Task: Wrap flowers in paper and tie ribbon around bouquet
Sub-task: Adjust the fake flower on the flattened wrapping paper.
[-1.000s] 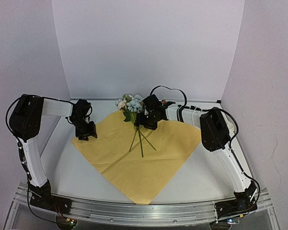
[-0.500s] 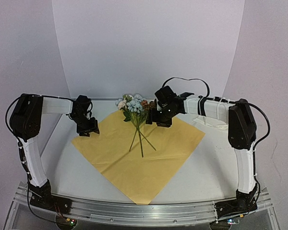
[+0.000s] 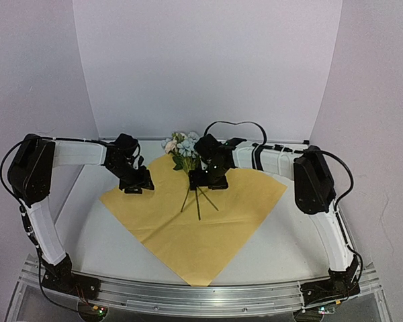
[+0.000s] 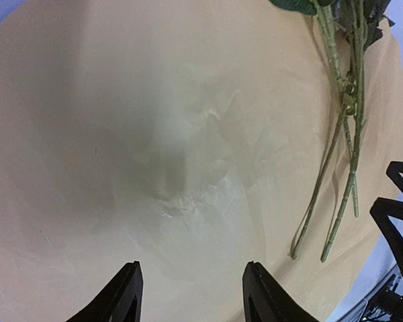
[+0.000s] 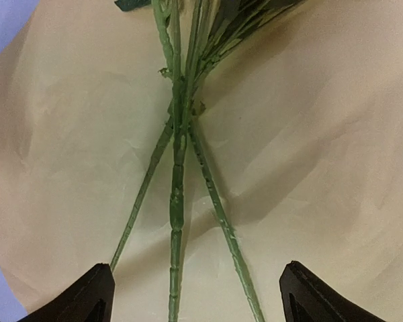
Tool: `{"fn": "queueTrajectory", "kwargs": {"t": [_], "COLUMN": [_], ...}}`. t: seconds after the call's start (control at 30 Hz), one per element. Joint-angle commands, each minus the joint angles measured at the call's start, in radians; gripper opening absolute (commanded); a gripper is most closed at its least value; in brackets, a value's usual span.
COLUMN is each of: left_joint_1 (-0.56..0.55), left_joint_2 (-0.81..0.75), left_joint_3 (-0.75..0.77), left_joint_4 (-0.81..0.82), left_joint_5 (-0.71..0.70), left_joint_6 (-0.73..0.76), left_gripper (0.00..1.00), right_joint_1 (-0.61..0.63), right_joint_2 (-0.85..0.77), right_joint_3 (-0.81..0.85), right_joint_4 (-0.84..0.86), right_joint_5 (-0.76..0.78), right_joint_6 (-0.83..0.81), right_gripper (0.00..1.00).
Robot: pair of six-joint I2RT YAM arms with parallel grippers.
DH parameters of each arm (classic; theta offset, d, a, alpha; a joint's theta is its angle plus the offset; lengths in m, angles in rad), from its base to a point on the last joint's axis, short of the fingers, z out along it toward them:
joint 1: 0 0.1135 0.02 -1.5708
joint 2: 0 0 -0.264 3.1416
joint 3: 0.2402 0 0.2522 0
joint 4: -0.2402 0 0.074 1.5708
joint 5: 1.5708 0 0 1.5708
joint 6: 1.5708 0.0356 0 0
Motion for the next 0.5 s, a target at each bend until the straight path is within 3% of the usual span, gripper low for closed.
{"fn": "queueTrajectory", "kwargs": {"t": [0.0,0.2,0.47], "left_joint_1": [-0.002,-0.003,-0.002], "left_joint_2": [-0.054,-0.062,-0.059], "left_joint_3": [-0.061,-0.098,-0.123], "left_joint_4": [0.050,0.066,0.076], "left_joint_5": [0.042,0.050,0.057], "left_joint_6": [-0.037,-0.035,-0.035], "left_gripper": [0.53,0.52,0.51], "right_joint_1": [0.025,0.040,0.040], "right_joint_2": [0.070,0.101,0.143], "right_joint_3": [0.087,0.108,0.160], "right_joint_4": [-0.114,-0.161,-0.220], "right_joint_5": [0.141,0.168,0.110], "right_joint_6": [0.007,0.010,0.038], "right_gripper": [0.87,0.82,0.64]}}
